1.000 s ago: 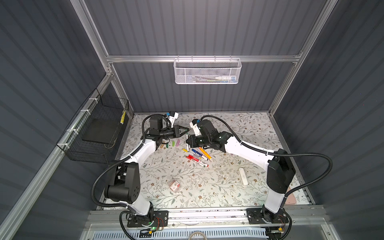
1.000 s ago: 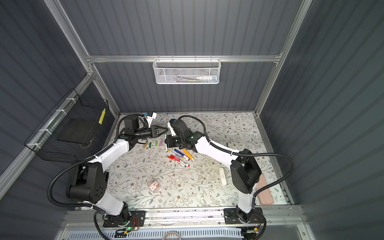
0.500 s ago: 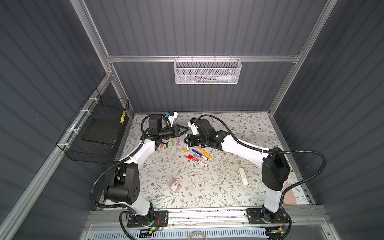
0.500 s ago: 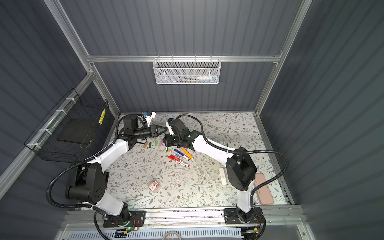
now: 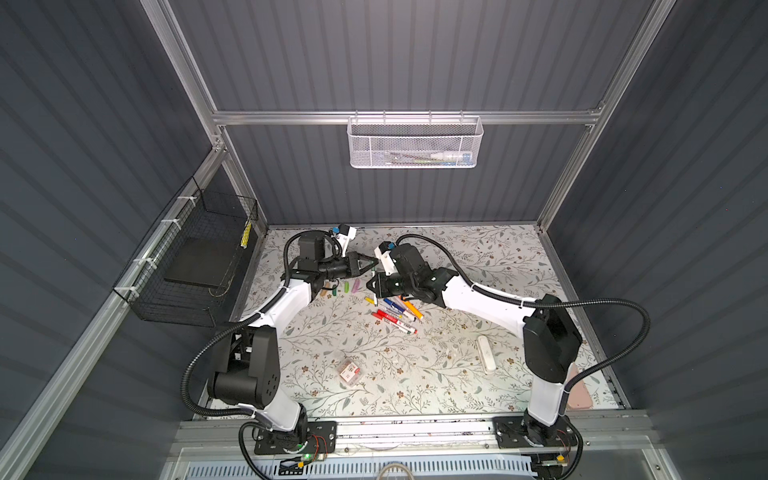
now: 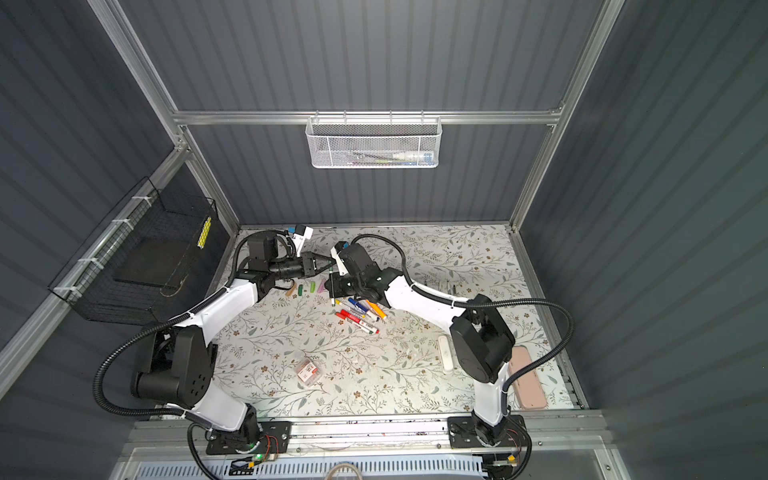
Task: Open the pen caps
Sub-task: 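Pull the right gripper away from the left, drawing the marker out of its cap, then carry the green cap to the caps row while the right carries the marker away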
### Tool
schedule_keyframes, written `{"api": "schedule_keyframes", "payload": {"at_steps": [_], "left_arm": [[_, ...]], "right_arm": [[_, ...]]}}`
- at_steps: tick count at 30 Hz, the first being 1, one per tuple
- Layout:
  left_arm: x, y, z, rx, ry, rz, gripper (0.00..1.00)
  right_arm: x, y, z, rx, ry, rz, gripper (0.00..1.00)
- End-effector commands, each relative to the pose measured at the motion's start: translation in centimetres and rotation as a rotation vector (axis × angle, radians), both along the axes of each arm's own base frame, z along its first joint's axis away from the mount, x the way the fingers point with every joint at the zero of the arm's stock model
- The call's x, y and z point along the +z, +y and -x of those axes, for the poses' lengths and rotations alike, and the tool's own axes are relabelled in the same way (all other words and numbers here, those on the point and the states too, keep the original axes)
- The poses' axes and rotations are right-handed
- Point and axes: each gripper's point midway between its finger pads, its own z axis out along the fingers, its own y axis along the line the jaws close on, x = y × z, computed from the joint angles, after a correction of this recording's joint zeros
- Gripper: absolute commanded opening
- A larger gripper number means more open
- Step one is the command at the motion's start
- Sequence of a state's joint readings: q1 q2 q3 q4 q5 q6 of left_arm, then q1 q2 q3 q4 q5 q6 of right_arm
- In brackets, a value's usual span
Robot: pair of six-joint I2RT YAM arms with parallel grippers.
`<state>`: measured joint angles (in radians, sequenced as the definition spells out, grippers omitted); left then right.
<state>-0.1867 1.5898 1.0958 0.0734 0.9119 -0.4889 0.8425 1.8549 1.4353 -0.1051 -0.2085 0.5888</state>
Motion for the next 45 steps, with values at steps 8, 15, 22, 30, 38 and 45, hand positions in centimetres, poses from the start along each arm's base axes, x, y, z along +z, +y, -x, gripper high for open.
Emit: {"api": "schedule_keyframes", "payload": {"at_steps": [8,15,22,30,38,45], "left_arm": [[2.8,3.3,-4.3,0.112,-0.097,-0.019,0.00],[3.4,6.4,-7.2,0.209,-0.105,-0.087,0.00],[5.7,7.6,-9.6,0.278,-0.204,-0.158,0.00],[-2.2,7.5,-7.1,0.241,-0.037,-0.308,0.00],[-9.2,4.3,-4.8,0.100,-0.025,-0.611,0.00],[-13.1,8.6,-5.6,0.160,-0.059,-0.959,0.00]], "right_arm": [[-5.8,-0.5,7.1,0.038,0.159,0.057,0.00],[-6.2,-0.7,7.5,0.052,0.170,0.066,0.00],[-5.5,-2.1,7.1,0.039,0.128,0.101,0.00],[-4.5,-6.9,5.1,-0.046,0.096,0.165,0.00],[-4.4,-13.7,3.5,-0.164,0.095,0.242,0.00],[-4.1,-18.5,3.9,-0.246,0.078,0.264,0.00]]}}
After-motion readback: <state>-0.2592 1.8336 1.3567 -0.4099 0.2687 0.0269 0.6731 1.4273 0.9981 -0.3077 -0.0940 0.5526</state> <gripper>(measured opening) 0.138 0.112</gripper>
